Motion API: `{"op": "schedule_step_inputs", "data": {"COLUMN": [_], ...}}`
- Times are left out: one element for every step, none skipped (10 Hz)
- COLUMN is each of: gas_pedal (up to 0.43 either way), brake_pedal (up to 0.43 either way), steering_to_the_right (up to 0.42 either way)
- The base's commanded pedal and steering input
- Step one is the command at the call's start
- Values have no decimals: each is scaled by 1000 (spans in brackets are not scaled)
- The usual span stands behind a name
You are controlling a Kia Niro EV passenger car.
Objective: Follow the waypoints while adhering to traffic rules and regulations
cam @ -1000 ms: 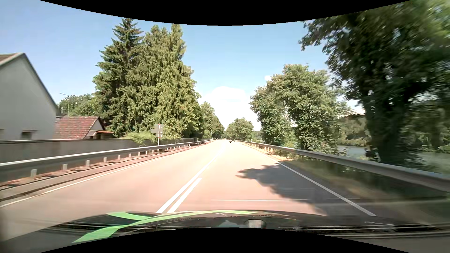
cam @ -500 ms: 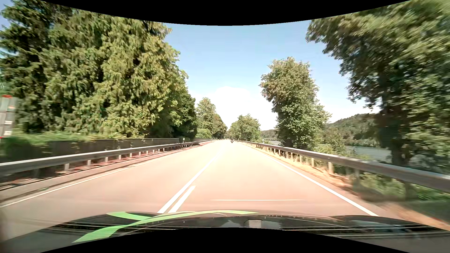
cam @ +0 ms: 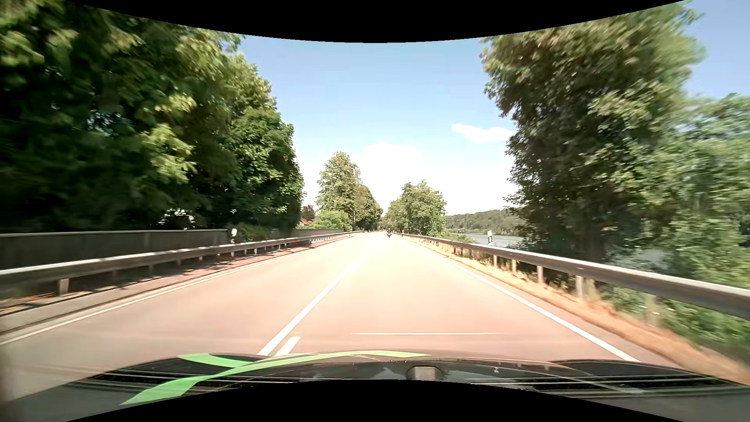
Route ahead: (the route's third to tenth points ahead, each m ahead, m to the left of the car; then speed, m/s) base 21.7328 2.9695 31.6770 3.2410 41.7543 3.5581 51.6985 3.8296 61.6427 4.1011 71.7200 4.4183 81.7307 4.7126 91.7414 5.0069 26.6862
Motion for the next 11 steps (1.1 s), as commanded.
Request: {"op": "schedule_step_inputs", "data": {"gas_pedal": [177,177,169,169,169,157,157,157,157,157,150], "brake_pedal": [0,0,0,0,0,0,0,0,0,0,0], "steering_to_the_right": [-8,-7,-7,-7,-6,-6,-6,-6,-6,-6,-5]}}
